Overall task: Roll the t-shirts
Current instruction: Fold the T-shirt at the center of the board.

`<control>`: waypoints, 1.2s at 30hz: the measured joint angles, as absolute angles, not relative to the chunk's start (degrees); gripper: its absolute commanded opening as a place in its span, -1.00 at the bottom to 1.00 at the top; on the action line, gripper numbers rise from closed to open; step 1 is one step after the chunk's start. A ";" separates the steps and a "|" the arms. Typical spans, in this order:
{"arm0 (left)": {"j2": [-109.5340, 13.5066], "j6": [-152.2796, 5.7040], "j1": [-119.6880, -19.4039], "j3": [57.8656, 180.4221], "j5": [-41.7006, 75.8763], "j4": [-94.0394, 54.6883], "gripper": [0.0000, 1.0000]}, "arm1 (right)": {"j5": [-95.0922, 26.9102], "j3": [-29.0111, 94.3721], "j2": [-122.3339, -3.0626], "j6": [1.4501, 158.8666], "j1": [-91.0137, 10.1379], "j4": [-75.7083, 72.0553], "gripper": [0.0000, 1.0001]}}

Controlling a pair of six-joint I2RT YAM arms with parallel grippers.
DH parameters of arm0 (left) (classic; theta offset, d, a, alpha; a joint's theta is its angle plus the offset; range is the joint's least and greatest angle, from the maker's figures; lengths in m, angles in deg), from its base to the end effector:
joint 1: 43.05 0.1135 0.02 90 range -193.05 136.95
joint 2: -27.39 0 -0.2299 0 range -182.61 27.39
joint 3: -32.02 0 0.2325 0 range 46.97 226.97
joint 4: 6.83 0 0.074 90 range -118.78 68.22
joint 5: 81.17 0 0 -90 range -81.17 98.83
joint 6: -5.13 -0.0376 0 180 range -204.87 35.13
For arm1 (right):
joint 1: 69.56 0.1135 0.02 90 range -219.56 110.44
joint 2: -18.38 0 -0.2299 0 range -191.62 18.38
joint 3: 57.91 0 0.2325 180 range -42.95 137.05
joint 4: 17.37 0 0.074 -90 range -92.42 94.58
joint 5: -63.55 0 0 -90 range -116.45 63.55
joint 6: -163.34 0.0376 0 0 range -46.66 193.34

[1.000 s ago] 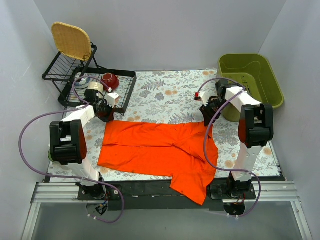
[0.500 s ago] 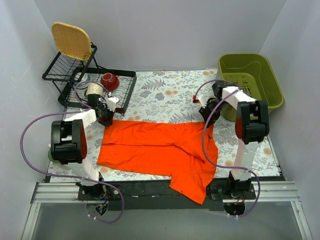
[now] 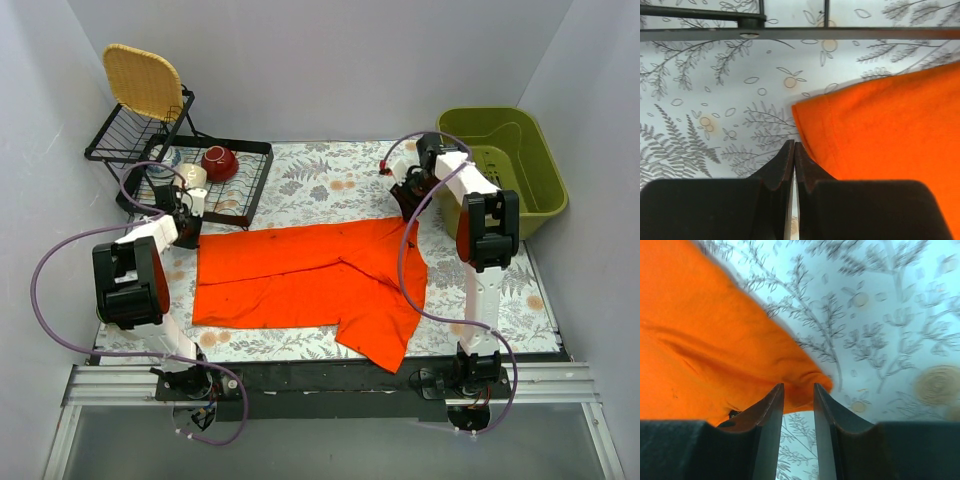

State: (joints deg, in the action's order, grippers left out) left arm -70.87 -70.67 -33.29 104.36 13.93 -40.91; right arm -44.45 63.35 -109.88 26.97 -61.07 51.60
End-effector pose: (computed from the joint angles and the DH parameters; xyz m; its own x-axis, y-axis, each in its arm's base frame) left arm 0.3138 0.0506 0.1429 -0.7967 -0.3850 -0.4658 -0.3306 0.9229 -0.1973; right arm 0.4134 0.0735 0.1592 -0.5068 -0.7717 -0.3843 -0.8425 0.5377 0.0314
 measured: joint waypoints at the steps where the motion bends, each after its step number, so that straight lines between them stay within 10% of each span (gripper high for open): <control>1: -70.73 -70.04 -33.29 104.73 14.30 -41.77 -0.95 | -44.67 64.44 -109.86 27.54 -61.07 51.75 -0.19; 12: -58.98 -67.13 -34.56 108.43 28.36 -48.32 -0.49 | -50.50 55.26 -92.95 29.36 -60.92 49.67 -0.09; 36: -52.81 -66.65 -41.57 99.79 34.30 -55.69 -0.41 | -56.58 43.65 -97.10 29.86 -49.97 50.61 0.17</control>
State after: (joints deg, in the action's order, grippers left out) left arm -52.81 -66.65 -41.57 99.79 34.30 -55.69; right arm -56.58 43.65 -97.10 29.86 -49.97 50.61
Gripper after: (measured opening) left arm 0.293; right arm 0.582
